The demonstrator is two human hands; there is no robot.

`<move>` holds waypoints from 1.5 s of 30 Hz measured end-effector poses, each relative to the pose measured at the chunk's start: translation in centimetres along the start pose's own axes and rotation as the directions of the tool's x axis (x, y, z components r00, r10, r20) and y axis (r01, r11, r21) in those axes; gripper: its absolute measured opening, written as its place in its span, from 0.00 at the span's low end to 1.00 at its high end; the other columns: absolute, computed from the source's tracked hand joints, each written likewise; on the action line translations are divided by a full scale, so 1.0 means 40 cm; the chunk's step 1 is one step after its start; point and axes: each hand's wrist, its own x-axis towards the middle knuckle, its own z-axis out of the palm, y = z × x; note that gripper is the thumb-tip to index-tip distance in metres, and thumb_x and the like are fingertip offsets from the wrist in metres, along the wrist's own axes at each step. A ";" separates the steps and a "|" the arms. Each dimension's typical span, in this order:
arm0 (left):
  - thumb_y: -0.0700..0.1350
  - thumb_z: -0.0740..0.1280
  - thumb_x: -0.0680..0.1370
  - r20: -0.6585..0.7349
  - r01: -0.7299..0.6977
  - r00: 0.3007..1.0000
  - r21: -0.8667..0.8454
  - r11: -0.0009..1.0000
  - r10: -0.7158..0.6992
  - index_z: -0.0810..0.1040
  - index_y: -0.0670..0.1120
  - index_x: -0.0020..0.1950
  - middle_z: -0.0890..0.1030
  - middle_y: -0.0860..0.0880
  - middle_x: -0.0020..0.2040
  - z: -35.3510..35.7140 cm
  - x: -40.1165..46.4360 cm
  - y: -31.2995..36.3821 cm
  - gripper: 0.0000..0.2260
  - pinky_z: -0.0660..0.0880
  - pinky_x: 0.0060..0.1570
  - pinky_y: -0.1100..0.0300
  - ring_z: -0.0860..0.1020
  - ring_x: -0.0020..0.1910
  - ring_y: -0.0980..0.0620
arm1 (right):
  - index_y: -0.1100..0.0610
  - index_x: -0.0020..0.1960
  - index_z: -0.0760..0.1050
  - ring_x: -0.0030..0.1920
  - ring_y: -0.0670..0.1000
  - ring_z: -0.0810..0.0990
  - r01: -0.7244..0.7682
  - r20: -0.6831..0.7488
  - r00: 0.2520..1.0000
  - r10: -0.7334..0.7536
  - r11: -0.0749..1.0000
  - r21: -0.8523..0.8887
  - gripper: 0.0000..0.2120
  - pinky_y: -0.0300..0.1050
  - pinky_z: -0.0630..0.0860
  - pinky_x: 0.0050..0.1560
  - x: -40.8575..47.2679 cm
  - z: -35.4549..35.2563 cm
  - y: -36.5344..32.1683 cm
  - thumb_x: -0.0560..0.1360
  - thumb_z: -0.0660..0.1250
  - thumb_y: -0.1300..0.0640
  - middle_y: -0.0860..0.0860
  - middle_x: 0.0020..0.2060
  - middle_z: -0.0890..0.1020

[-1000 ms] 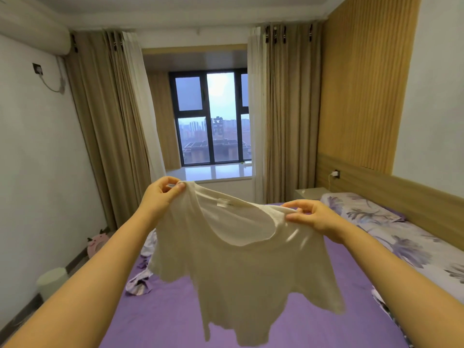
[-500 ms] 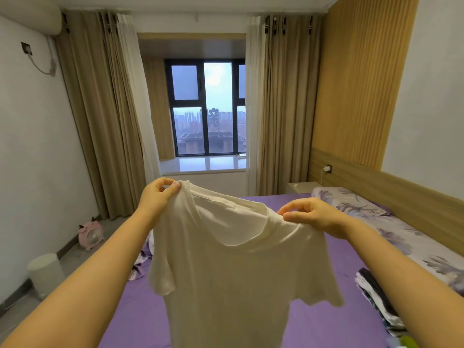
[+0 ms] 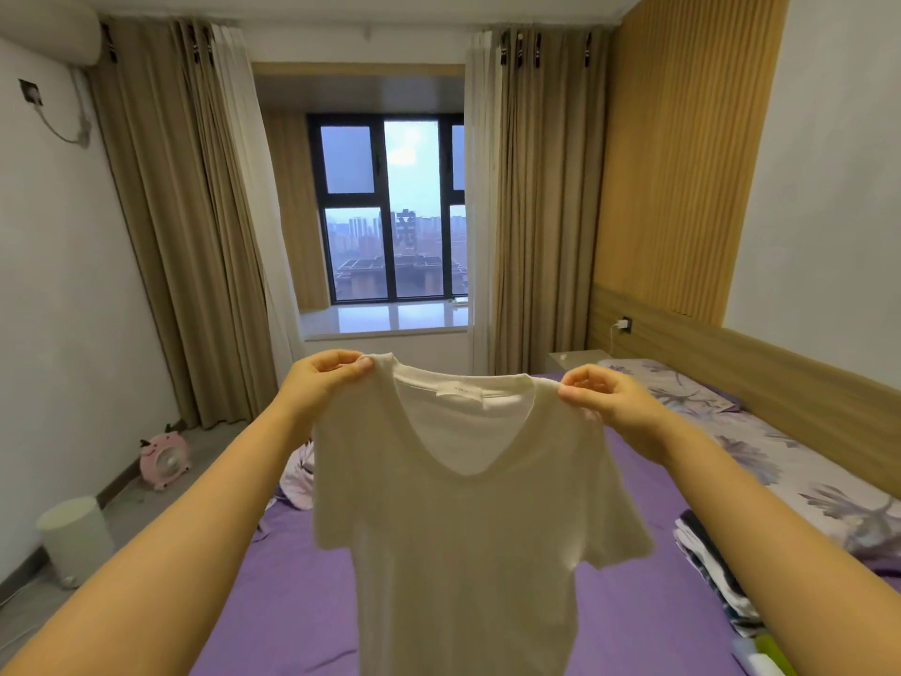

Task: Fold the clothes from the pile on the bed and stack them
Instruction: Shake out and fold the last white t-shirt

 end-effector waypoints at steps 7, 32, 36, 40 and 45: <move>0.52 0.71 0.74 0.020 -0.030 0.999 0.020 0.999 0.030 0.84 0.56 0.45 0.83 0.55 0.46 0.020 0.002 0.019 0.03 0.76 0.48 0.54 0.77 0.51 0.51 | 0.47 0.49 0.78 0.46 0.41 0.77 0.084 -0.187 0.972 -0.139 0.957 -0.279 0.03 0.33 0.69 0.40 0.003 0.014 0.003 0.78 0.65 0.50 0.42 0.45 0.80; 0.48 0.66 0.78 0.371 0.224 0.896 0.097 0.970 -0.244 0.80 0.49 0.51 0.82 0.50 0.43 -0.040 -0.083 -0.072 0.06 0.78 0.34 0.63 0.80 0.37 0.56 | 0.49 0.49 0.82 0.45 0.46 0.81 -0.183 0.156 0.965 0.212 0.966 -0.182 0.07 0.38 0.77 0.42 -0.007 0.017 -0.002 0.74 0.69 0.50 0.49 0.47 0.84; 0.50 0.70 0.73 0.651 0.412 0.592 0.264 0.872 -0.476 0.82 0.49 0.51 0.83 0.47 0.46 -0.081 -0.064 -0.121 0.09 0.80 0.38 0.59 0.81 0.41 0.51 | 0.55 0.57 0.79 0.49 0.51 0.81 -0.359 0.366 0.832 0.418 0.907 -0.220 0.17 0.44 0.80 0.46 0.017 -0.031 0.026 0.71 0.69 0.48 0.53 0.52 0.83; 0.50 0.70 0.74 0.561 0.430 0.674 0.231 0.873 -0.480 0.80 0.44 0.55 0.82 0.45 0.48 -0.022 -0.030 -0.211 0.13 0.80 0.43 0.56 0.80 0.44 0.49 | 0.54 0.52 0.80 0.44 0.47 0.81 -0.392 0.312 0.830 0.463 0.881 -0.265 0.14 0.41 0.78 0.42 0.072 0.009 0.104 0.71 0.70 0.47 0.52 0.47 0.83; 0.49 0.69 0.77 0.324 0.403 0.796 0.350 0.846 -0.512 0.82 0.44 0.46 0.81 0.49 0.40 0.138 -0.044 -0.429 0.09 0.75 0.40 0.60 0.77 0.38 0.53 | 0.54 0.40 0.78 0.33 0.46 0.76 -0.460 0.195 0.792 0.578 0.776 -0.431 0.09 0.37 0.71 0.30 0.115 0.105 0.342 0.72 0.72 0.49 0.46 0.33 0.79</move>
